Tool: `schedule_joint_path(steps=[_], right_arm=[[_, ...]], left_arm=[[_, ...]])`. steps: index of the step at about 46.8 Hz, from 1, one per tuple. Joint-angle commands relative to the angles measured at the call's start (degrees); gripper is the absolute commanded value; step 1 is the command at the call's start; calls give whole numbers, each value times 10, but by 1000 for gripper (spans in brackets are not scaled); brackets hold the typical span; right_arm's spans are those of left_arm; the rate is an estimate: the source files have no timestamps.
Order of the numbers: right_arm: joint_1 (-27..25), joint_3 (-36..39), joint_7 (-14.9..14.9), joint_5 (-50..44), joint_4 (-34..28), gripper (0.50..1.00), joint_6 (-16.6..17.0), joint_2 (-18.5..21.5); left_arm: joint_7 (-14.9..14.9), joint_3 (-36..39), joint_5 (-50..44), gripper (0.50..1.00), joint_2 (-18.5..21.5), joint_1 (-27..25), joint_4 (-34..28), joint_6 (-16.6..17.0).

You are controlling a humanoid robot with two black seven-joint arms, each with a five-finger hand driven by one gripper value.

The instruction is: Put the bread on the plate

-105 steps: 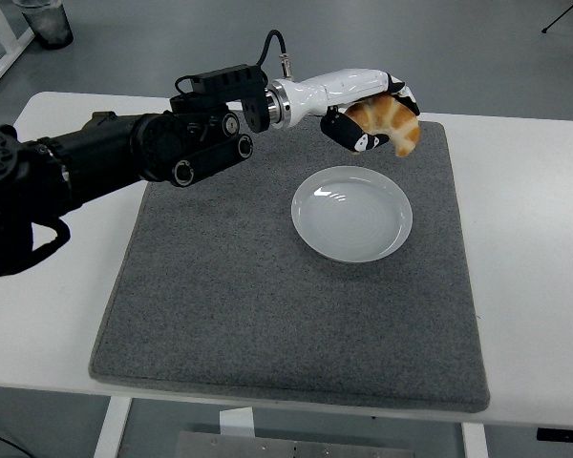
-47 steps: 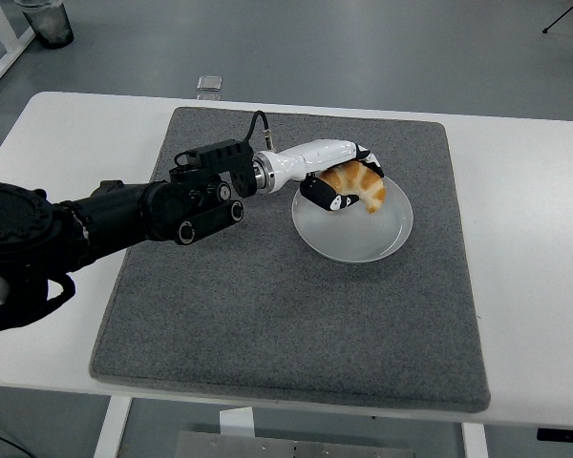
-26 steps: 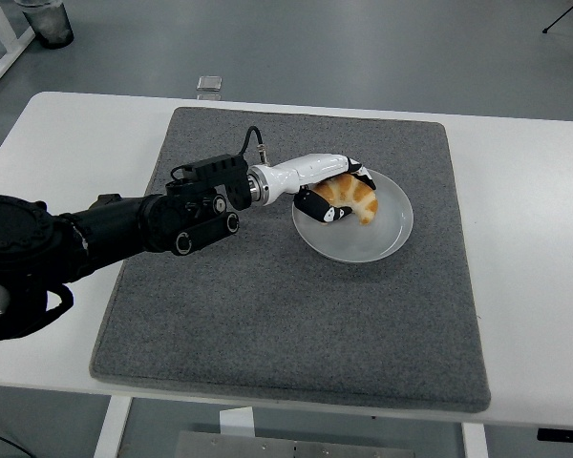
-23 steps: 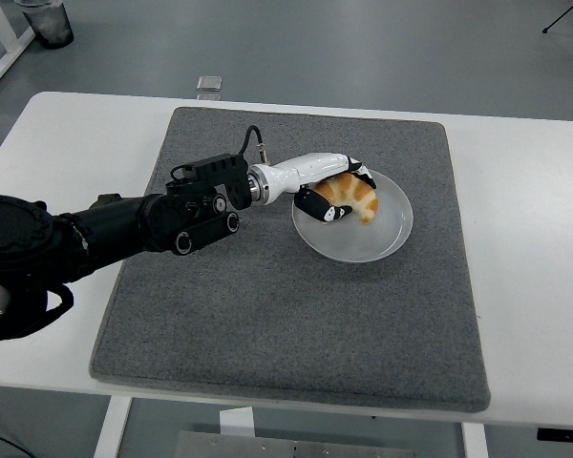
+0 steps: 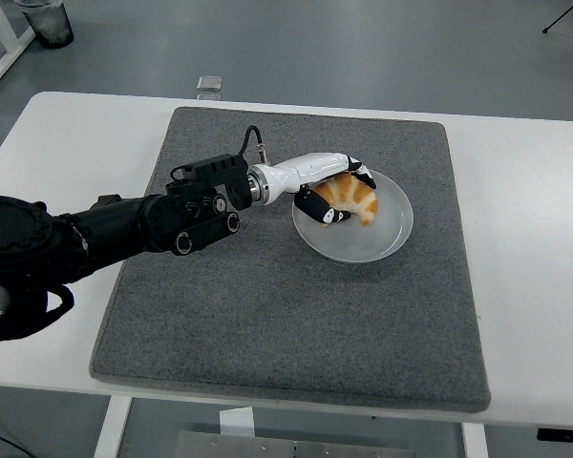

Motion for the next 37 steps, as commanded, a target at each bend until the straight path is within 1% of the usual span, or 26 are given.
schedule_joint_path(steps=[1, 4, 6, 9, 18, 23, 29, 37], right_arm=[[0, 0, 0, 0, 0, 952, 0, 0], [1, 0, 0, 0, 0, 952, 0, 0], [0, 0, 0, 0, 0, 954, 0, 0], [0, 0, 0, 0, 0, 952, 0, 0], [0, 0, 0, 0, 0, 952, 0, 0], [0, 0, 0, 0, 0, 952, 0, 0], [1, 0, 0, 0, 0, 952, 0, 0], [0, 1, 0, 0, 0, 952, 0, 0]], left_arm=[[-1, 0, -6, 857, 0, 0, -1, 0], [-1, 0, -12, 881, 0, 0, -1, -1], [-1, 0, -14, 885, 0, 0, -1, -1], [-1, 0, -18, 923, 0, 0, -1, 0], [-1, -2, -26, 986, 0, -4, -1, 0], [0, -18, -37, 988, 0, -15, -1, -1], [0, -48, -57, 988, 0, -51, 0, -6], [1, -77, -133, 988, 0, -81, 0, -16]])
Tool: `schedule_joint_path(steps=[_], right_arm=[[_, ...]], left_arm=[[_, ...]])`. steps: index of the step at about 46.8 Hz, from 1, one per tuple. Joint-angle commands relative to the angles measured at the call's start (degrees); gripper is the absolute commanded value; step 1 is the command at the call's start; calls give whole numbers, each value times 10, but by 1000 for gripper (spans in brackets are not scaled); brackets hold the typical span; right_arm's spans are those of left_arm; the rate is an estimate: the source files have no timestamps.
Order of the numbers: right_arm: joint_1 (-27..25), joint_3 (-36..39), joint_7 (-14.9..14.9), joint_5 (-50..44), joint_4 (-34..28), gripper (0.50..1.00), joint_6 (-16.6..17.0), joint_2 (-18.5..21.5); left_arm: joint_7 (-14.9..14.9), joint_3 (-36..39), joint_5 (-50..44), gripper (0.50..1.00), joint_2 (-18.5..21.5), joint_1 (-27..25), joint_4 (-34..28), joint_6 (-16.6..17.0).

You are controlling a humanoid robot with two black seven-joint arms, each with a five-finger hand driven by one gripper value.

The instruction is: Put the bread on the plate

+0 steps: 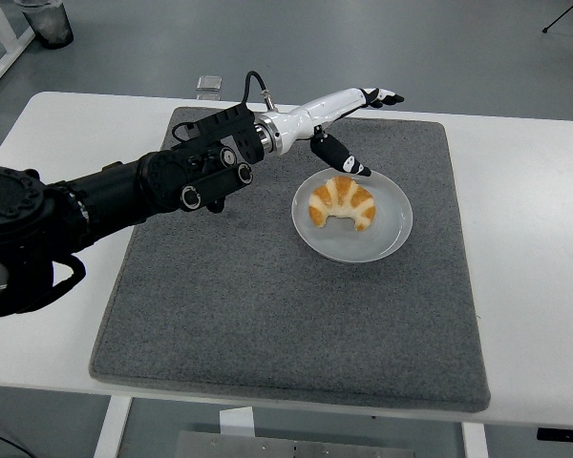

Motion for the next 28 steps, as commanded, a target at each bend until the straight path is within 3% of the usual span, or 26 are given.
schedule_joint_path(steps=[1, 7, 18, 28], right_arm=[[0, 0, 0, 0, 0, 952, 0, 0], [0, 0, 1, 0, 0, 952, 1, 0], [0, 0, 0, 0, 0, 952, 0, 0], [0, 0, 0, 0, 0, 952, 0, 0]], left_arm=[[0, -9, -42, 988, 0, -11, 0, -7], [0, -10, -106, 990, 2, -27, 0, -44], [-1, -13, -257, 990, 42, -52, 2, -112], [-1, -115, -292, 990, 61, -43, 64, -177]])
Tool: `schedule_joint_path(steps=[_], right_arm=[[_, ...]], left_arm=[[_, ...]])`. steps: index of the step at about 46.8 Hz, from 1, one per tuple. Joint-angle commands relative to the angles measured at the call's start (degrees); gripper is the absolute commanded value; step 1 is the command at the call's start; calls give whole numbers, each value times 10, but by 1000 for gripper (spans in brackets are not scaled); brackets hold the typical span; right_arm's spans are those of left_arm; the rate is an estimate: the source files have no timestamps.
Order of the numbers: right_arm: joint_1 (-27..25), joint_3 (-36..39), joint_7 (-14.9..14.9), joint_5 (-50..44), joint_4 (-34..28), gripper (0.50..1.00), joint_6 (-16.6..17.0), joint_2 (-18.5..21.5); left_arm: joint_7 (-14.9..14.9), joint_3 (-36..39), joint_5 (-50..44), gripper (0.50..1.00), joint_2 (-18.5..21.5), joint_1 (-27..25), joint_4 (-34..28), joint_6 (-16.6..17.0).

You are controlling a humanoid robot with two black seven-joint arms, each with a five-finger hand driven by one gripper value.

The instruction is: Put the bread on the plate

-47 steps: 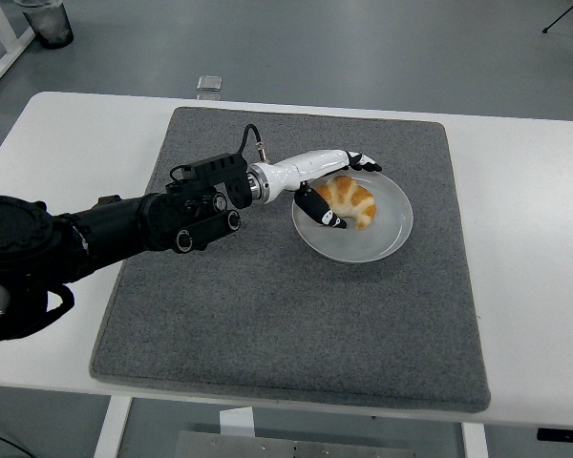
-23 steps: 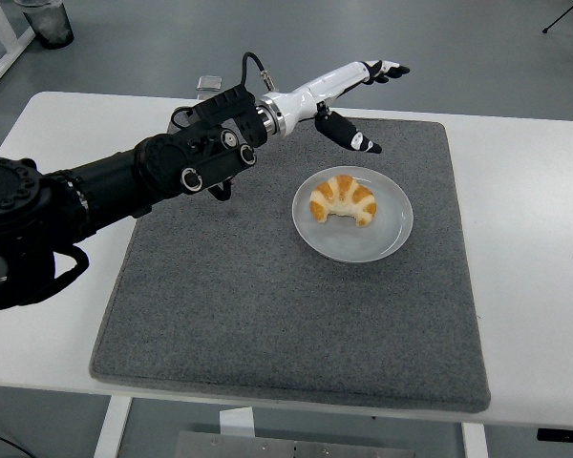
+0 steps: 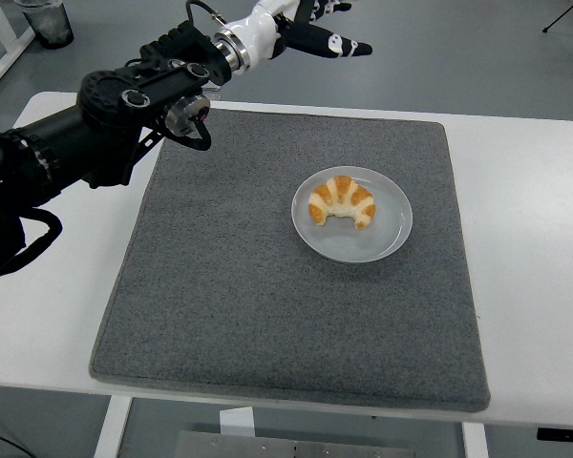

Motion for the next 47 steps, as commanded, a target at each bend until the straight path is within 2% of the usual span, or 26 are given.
schedule_joint_path(steps=[1, 5, 8, 18, 30, 38, 47], right_arm=[[0, 0, 0, 0, 0, 952, 0, 0], [1, 0, 0, 0, 0, 952, 0, 0], [1, 0, 0, 0, 0, 954, 0, 0], [1, 0, 1, 0, 0, 952, 0, 0], [2, 0, 0, 0, 0, 952, 0, 0], [2, 0, 0, 0, 0, 952, 0, 0], [2, 0, 1, 0, 0, 952, 0, 0]], left_arm=[[1, -46, -2, 990, 1, 6, 33, -32], [1, -94, -11, 990, 1, 16, 61, -63], [1, -121, -19, 988, 1, 36, 67, -72], [2, -162, -63, 990, 1, 80, 68, -76], [3, -163, -127, 990, 8, 117, 68, -76], [19, -164, -156, 988, 9, 142, 68, -76], [21, -163, -178, 988, 10, 159, 67, -76]])
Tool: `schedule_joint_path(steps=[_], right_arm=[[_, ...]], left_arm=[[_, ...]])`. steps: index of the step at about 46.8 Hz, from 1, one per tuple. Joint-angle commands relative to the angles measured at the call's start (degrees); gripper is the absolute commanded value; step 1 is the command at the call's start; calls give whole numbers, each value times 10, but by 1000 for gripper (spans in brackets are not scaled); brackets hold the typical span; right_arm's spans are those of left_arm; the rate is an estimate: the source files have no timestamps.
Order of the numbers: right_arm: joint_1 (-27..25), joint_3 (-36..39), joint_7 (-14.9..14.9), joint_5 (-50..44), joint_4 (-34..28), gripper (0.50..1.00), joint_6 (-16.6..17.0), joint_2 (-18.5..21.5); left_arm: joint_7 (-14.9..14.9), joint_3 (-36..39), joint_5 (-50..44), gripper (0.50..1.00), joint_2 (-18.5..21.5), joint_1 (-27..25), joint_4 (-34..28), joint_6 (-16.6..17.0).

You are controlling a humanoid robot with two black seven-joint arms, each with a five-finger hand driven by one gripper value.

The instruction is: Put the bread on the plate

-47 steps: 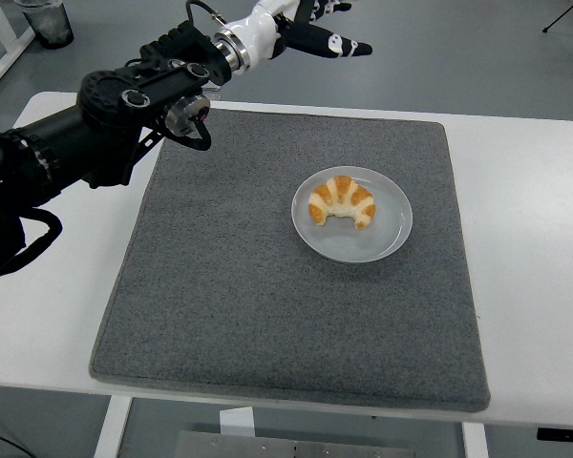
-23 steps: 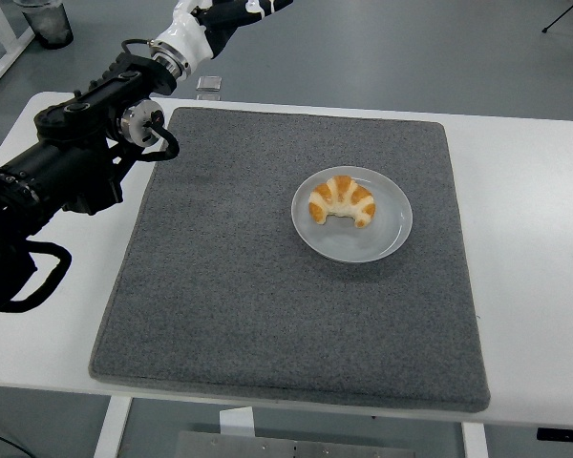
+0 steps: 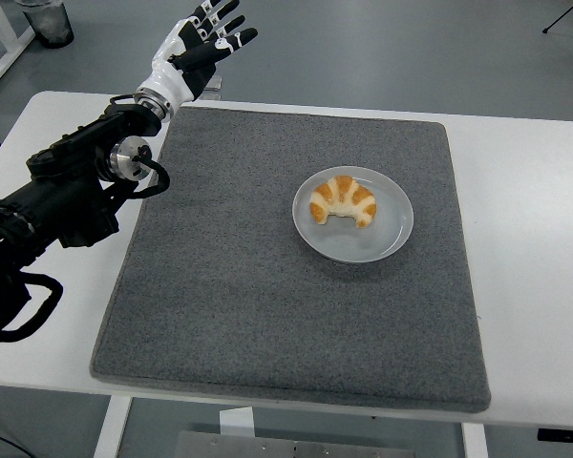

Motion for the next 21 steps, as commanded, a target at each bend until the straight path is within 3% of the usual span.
schedule_joint_path(steps=[1, 21], right_arm=[[0, 0, 0, 0, 0, 952, 0, 0], [-1, 1, 2, 0, 0, 952, 0, 0]], left_arm=[[2, 0, -1, 988, 0, 7, -1, 0], [12, 0, -1, 988, 0, 21, -2, 1]])
